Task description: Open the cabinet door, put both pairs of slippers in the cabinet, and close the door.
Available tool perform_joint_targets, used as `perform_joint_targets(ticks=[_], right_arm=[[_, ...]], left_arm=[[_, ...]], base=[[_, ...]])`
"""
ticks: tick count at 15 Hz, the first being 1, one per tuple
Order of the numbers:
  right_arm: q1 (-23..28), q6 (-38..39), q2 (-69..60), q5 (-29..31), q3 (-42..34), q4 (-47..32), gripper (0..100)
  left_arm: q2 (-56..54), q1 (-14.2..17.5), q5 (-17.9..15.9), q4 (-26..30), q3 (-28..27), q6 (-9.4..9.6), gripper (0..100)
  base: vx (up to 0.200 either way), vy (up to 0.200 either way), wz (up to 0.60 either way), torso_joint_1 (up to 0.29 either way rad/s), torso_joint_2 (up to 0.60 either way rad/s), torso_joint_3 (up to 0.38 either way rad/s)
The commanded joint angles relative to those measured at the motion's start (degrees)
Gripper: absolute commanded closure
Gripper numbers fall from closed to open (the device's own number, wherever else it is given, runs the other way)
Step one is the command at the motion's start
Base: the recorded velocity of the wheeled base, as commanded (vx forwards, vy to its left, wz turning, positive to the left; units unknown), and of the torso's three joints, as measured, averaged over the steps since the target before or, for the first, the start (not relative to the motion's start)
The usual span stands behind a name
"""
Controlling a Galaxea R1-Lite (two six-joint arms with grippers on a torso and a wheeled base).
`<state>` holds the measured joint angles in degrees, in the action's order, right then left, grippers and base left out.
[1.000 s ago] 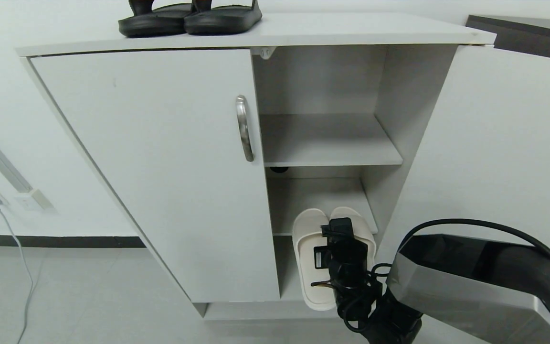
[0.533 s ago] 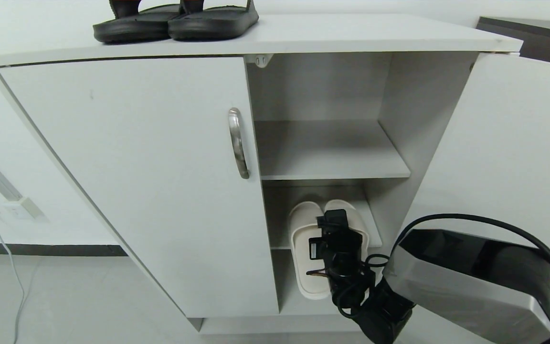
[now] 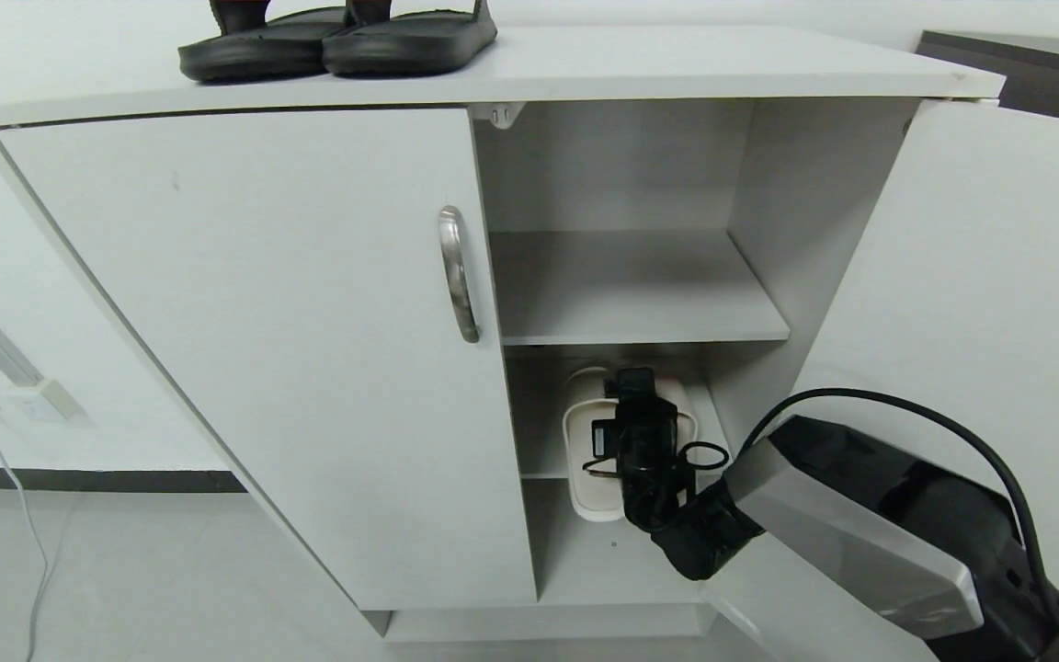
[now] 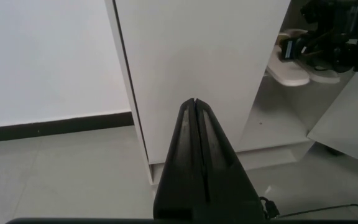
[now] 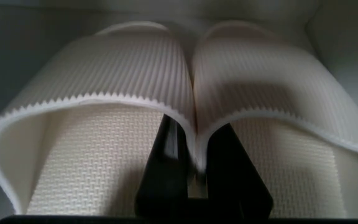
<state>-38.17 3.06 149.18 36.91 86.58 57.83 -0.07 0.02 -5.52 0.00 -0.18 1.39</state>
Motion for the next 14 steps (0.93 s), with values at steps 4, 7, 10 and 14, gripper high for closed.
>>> perform_joint_targets(ticks=[4, 7, 10, 14], right_arm=[[1.96, -0.25, 2.44, -0.88, 10.63, -6.86, 100], [2.13, -0.42, 3.75, -0.88, 15.02, -8.79, 100], [2.13, -0.42, 5.07, -0.88, 17.4, -10.2, 100], [2.22, -0.42, 5.34, -0.88, 17.92, -10.46, 100]], left_arm=[[0.07, 0.06, 0.34, 0.0, 0.01, -0.07, 100], [0.07, 0.06, 0.34, 0.0, 0.01, -0.07, 100], [0.07, 0.06, 0.34, 0.0, 0.01, -0.07, 100], [0.07, 0.06, 0.34, 0.0, 0.01, -0.07, 100]], base=[[0.0, 0.0, 0.0, 0.0, 0.0, 0.0], [0.0, 0.0, 0.0, 0.0, 0.0, 0.0], [0.0, 0.0, 0.0, 0.0, 0.0, 0.0], [0.0, 0.0, 0.0, 0.0, 0.0, 0.0]])
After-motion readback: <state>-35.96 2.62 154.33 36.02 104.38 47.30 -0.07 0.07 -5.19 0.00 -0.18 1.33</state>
